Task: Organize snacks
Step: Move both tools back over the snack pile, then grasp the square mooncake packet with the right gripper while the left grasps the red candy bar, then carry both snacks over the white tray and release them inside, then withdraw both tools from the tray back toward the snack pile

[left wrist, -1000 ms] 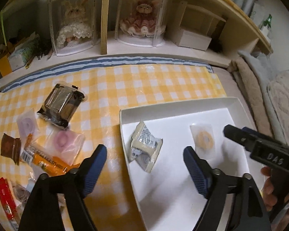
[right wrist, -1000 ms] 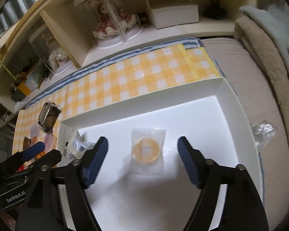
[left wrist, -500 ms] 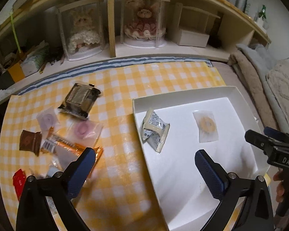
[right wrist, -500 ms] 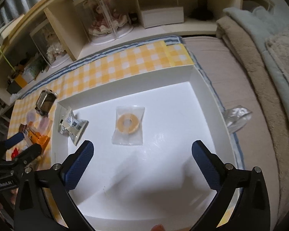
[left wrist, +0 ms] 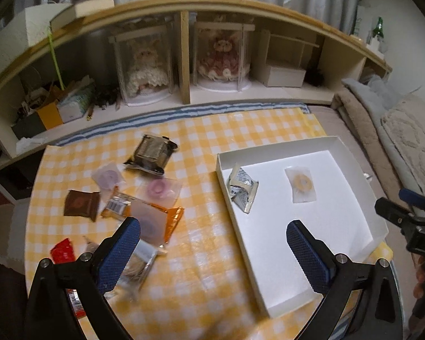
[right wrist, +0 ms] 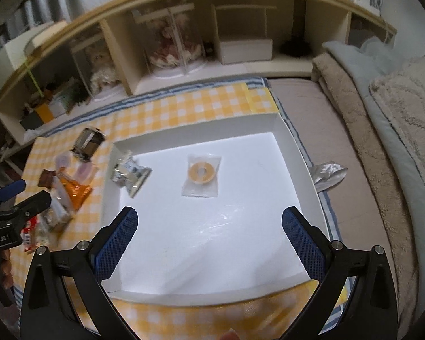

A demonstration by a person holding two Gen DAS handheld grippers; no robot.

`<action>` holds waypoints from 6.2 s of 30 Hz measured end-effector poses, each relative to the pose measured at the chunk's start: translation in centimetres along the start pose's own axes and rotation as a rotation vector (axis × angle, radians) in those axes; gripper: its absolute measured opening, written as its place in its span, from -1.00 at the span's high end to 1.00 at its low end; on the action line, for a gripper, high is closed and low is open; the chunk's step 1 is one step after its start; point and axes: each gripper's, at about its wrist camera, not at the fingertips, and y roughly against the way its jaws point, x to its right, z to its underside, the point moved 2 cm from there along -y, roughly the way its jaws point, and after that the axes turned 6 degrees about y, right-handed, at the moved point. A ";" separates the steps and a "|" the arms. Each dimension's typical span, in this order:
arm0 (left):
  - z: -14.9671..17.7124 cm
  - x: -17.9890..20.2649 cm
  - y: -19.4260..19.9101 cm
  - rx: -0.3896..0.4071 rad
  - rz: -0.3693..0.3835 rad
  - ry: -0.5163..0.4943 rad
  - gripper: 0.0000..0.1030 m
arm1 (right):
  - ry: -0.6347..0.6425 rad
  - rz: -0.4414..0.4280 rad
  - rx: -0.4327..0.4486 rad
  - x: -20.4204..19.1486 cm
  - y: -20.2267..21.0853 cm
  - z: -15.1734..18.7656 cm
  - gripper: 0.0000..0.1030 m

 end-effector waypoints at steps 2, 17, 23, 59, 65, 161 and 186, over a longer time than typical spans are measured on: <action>0.3 -0.6 1.5 0.014 0.001 0.001 -1.00 | 0.006 -0.011 0.025 -0.7 1.2 0.1 -1.00; 2.8 -8.0 13.2 0.139 -0.090 0.056 -1.00 | 0.096 -0.114 0.139 -8.3 5.1 -0.1 -1.00; 4.2 -12.1 15.2 0.164 -0.134 0.145 -1.00 | 0.139 -0.168 0.128 -11.9 3.9 0.4 -1.00; 5.5 -25.4 1.7 -0.064 -0.255 0.398 -1.00 | -0.372 -0.195 -0.398 -28.1 -16.5 2.4 -0.99; 5.5 -25.9 0.0 -0.136 -0.218 0.443 -1.00 | -0.264 -0.190 -0.384 -28.2 -15.4 3.4 -0.50; 4.6 5.1 -10.8 -0.152 0.078 0.226 0.34 | 0.165 -0.110 -0.164 8.7 -6.4 3.4 -0.28; 4.9 6.0 -5.7 -0.119 0.111 0.114 -1.00 | 0.089 -0.083 -0.131 9.9 -2.5 4.4 -1.00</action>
